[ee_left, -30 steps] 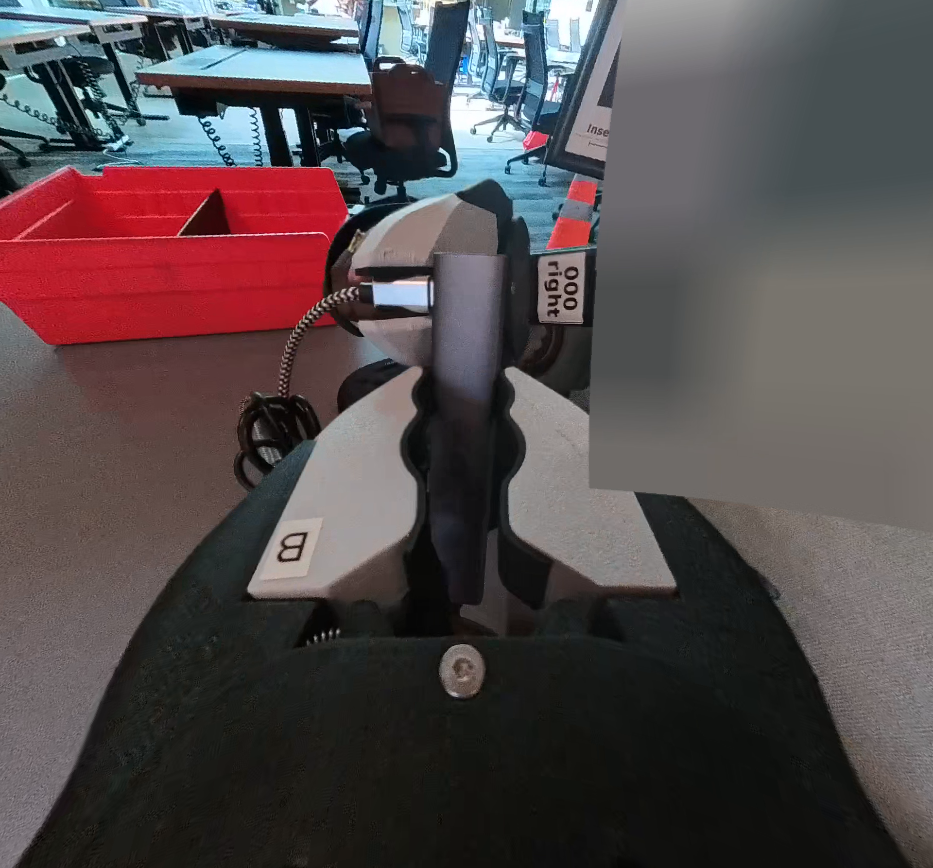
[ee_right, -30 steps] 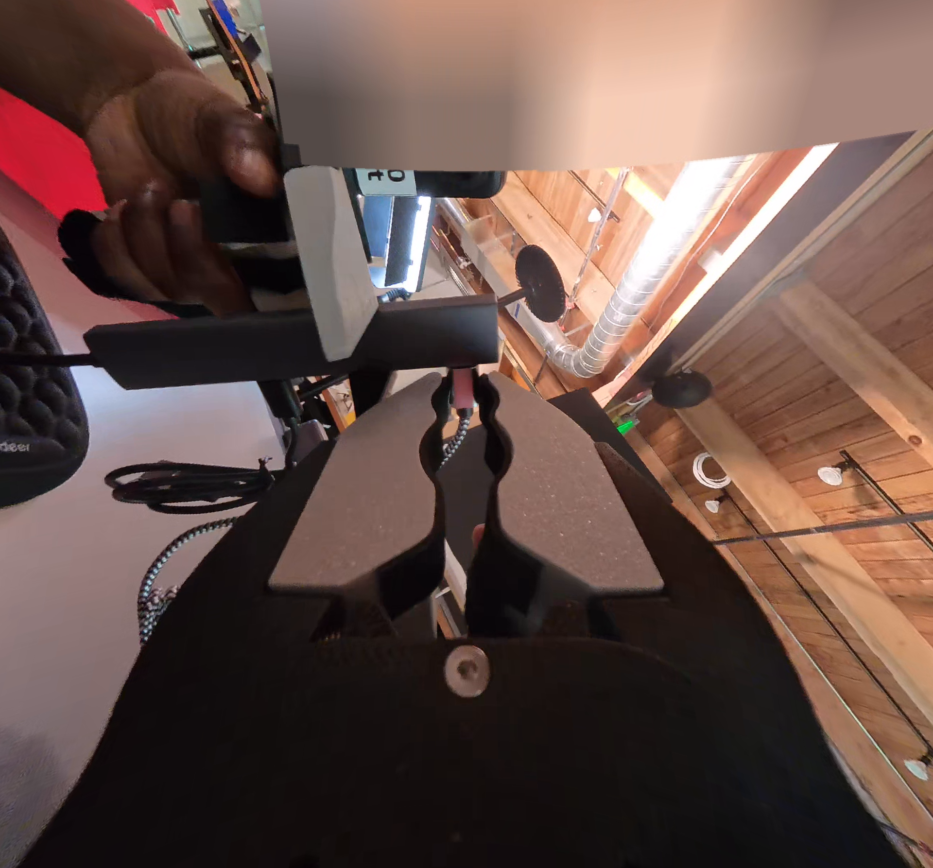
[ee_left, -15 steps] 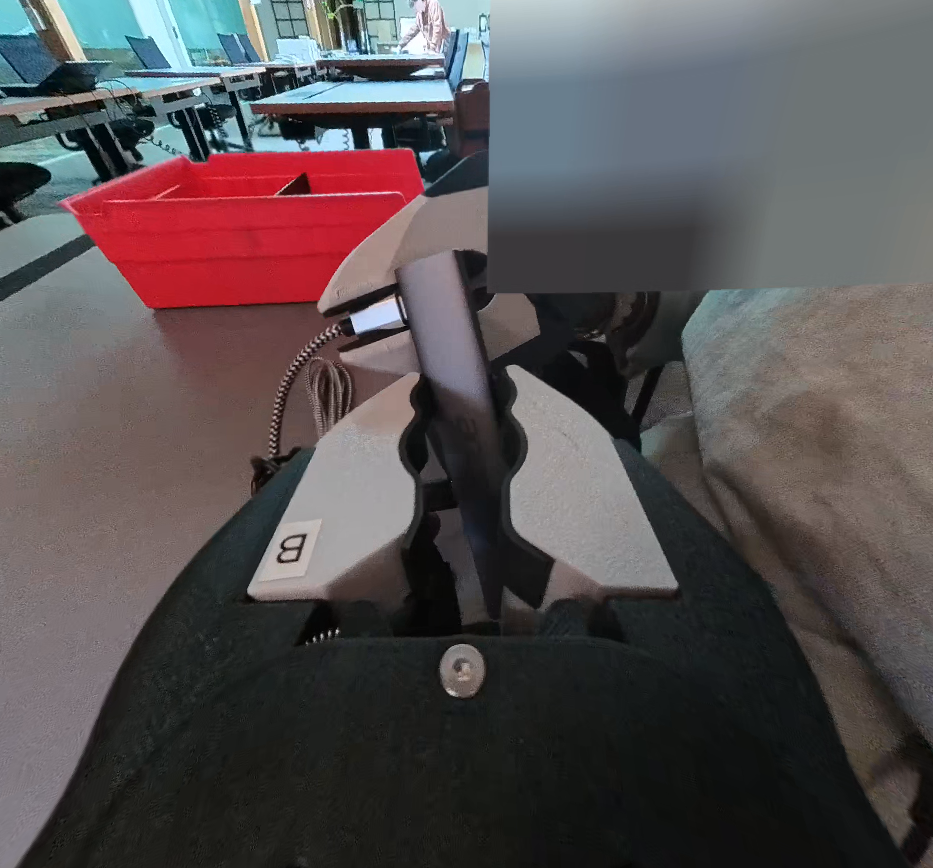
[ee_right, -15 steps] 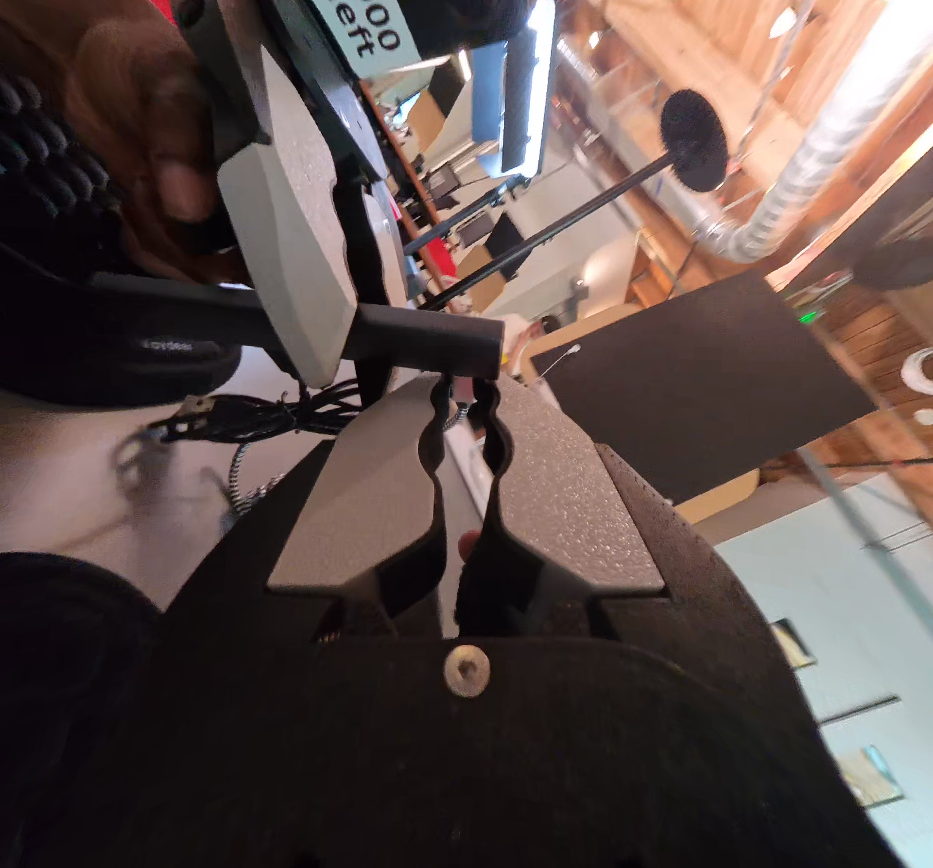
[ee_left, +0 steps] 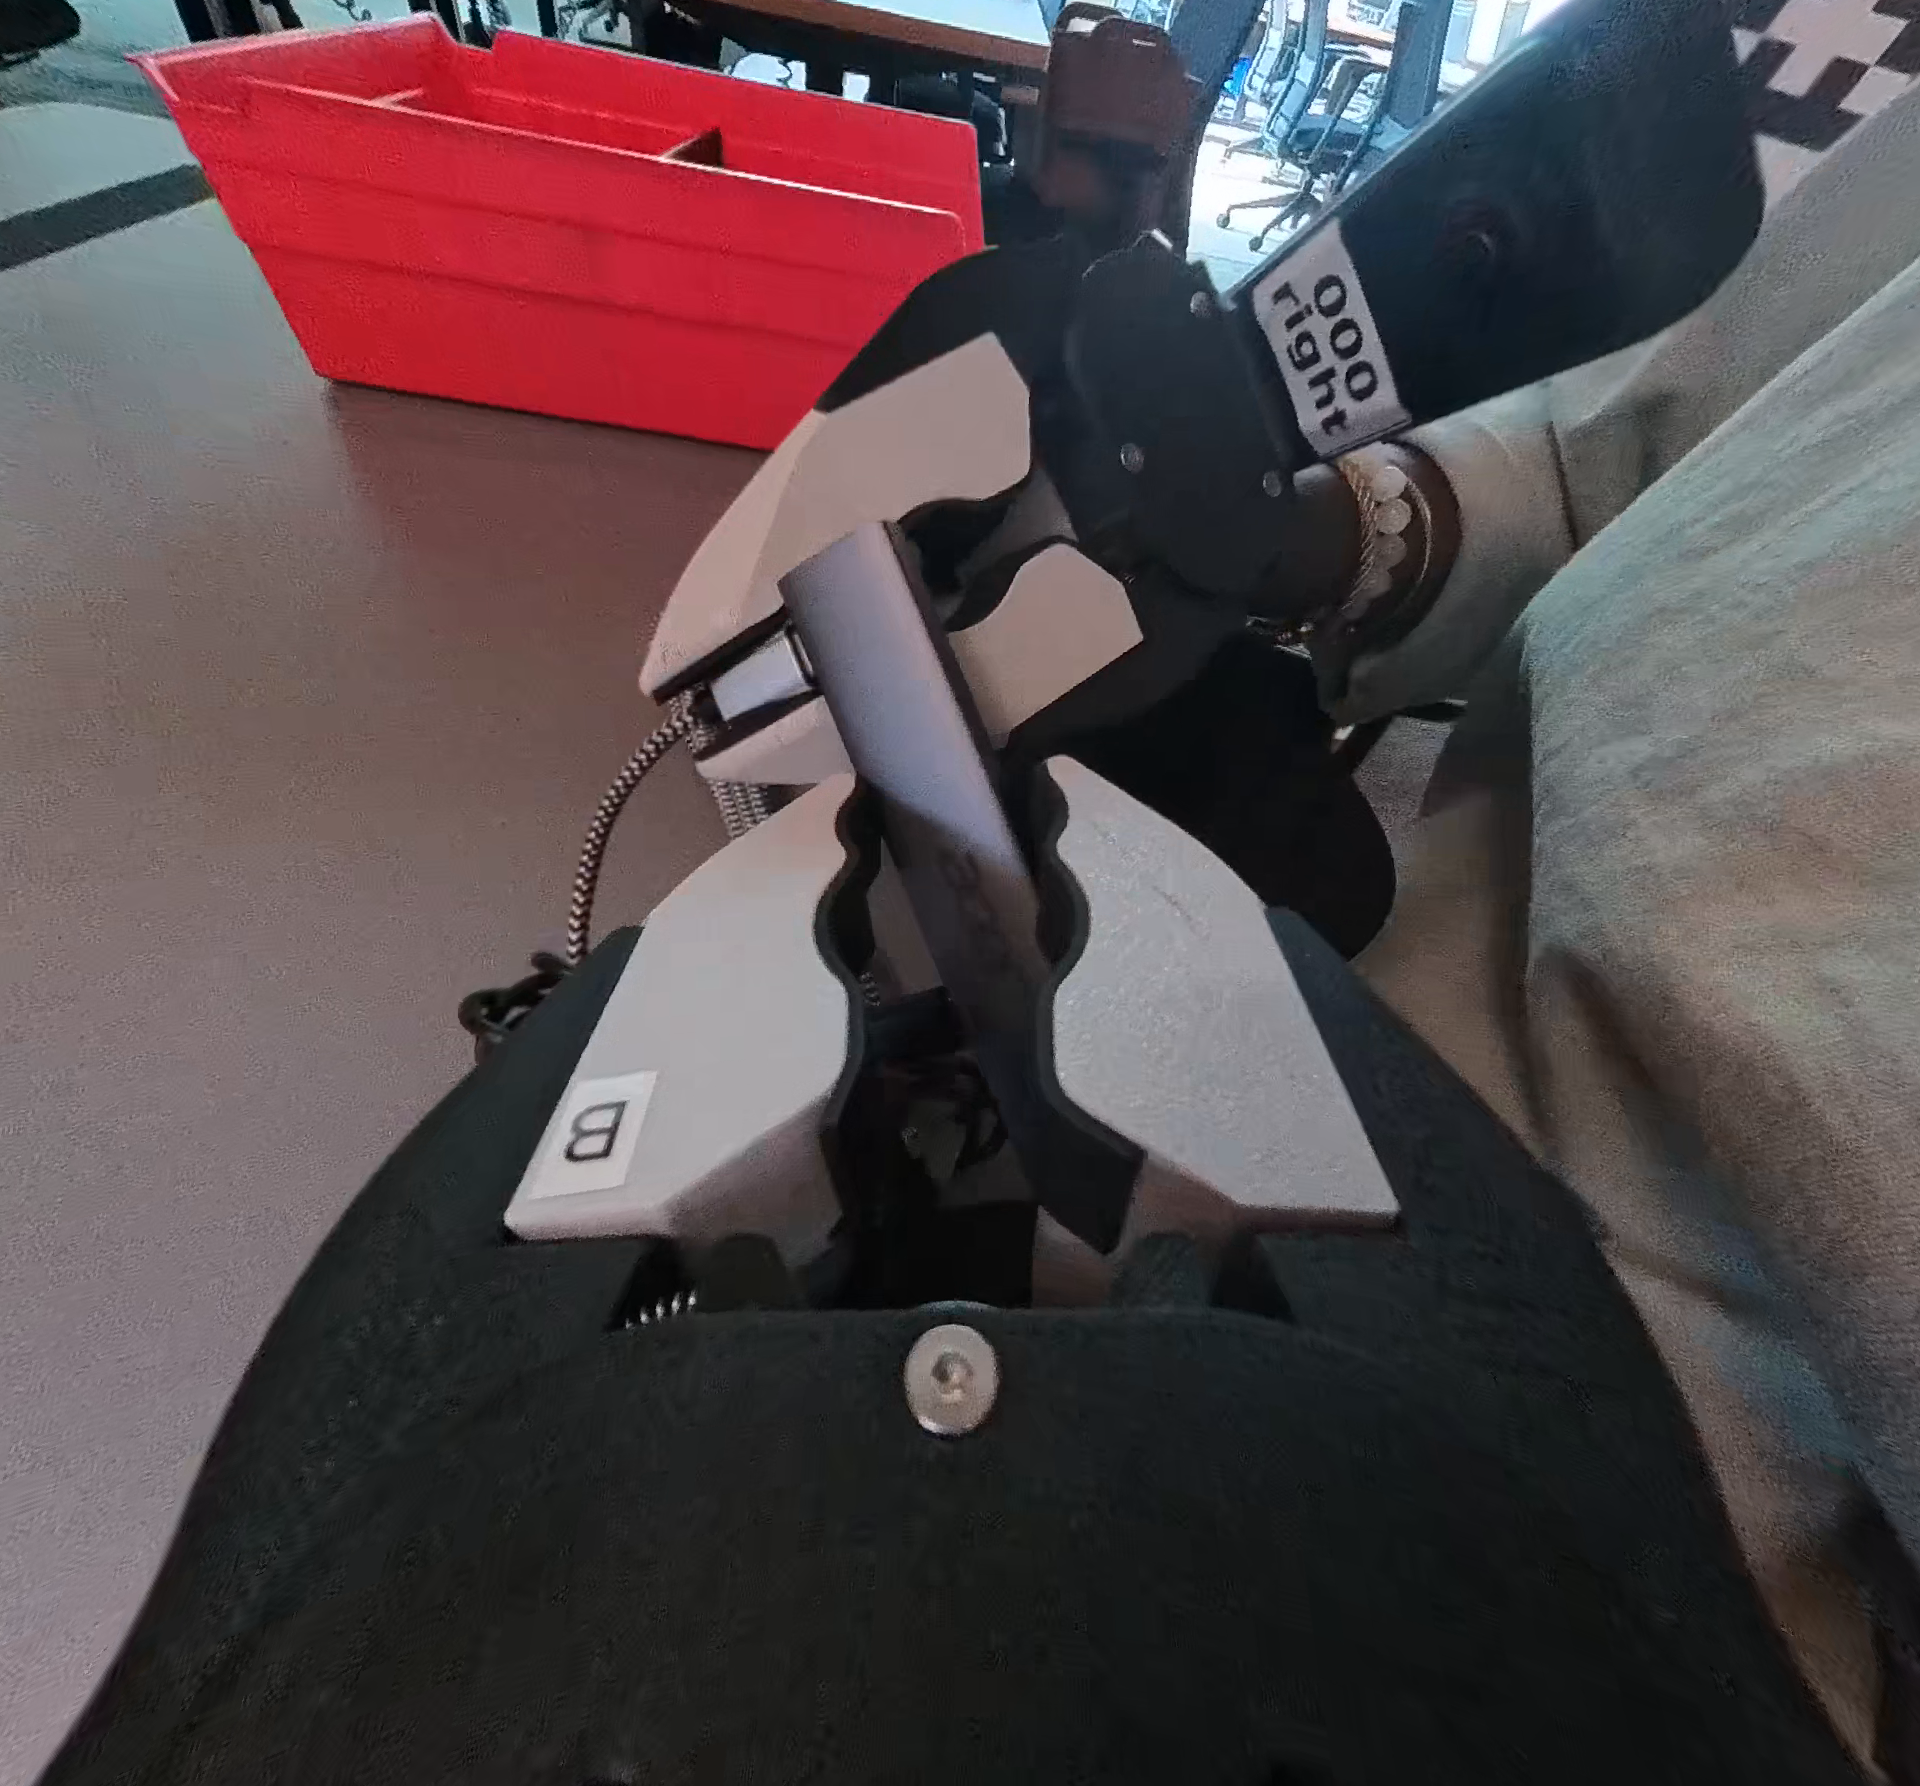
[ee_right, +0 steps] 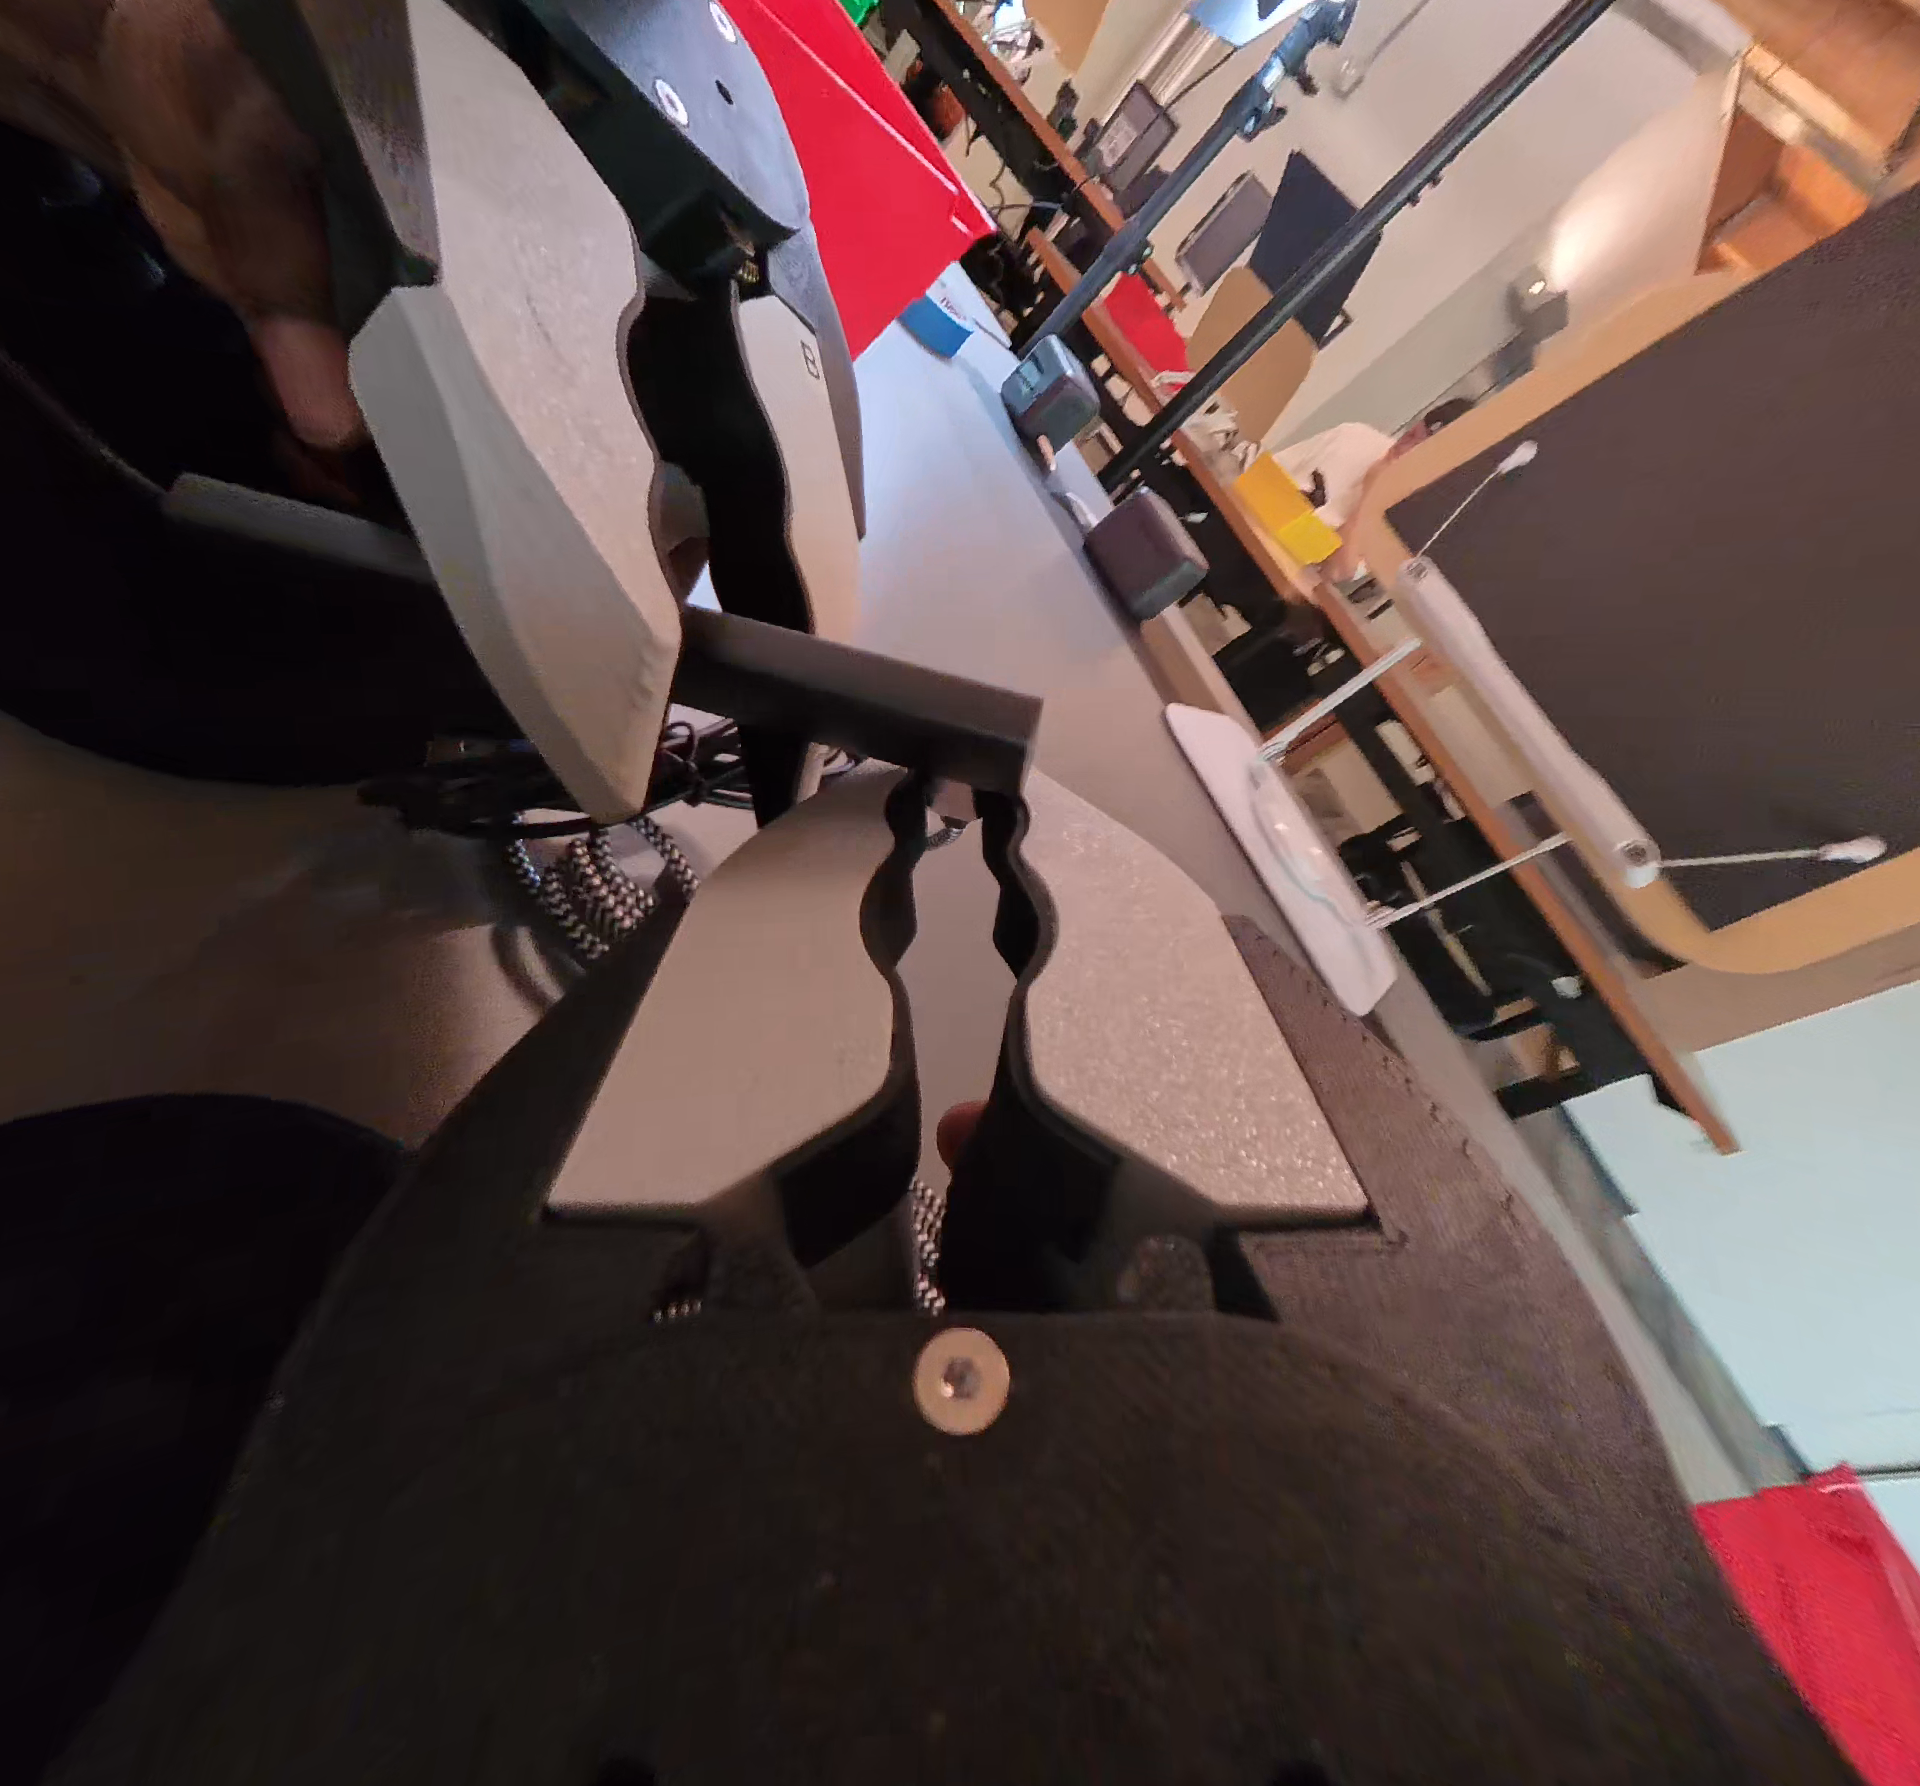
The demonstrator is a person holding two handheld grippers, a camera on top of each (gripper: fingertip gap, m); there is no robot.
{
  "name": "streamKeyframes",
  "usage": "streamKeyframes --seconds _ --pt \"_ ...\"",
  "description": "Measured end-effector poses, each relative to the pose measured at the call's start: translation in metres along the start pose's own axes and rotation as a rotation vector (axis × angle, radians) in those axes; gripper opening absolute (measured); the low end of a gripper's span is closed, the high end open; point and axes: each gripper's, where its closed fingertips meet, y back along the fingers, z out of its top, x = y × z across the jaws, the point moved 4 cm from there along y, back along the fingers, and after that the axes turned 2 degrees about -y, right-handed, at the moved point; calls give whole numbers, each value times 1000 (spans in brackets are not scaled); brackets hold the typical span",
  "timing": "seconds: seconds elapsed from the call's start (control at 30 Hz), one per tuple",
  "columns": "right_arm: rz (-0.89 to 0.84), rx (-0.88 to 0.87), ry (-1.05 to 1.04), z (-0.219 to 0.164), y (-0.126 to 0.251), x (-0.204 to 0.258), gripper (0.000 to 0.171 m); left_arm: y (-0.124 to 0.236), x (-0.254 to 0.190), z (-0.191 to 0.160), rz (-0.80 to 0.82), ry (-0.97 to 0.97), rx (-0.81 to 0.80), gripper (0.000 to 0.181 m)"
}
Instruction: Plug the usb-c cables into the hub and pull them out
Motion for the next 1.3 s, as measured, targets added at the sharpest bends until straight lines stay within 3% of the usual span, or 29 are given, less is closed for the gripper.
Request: streamKeyframes --seconds 0.5,0.73,1.1,1.3 --pt "17 112 -69 -13 -11 -1 12 -1 13 -6 29 109 31 26" --pt "-120 -127 36 15 10 -1 13 5 -5 2 -111 22 -61 25" --pt "-145 -180 283 21 10 1 11 5 -7 2 -230 98 -38 25" --pt "-73 -110 198 26 3 1 11 13 -7 4 -249 101 -92 24"
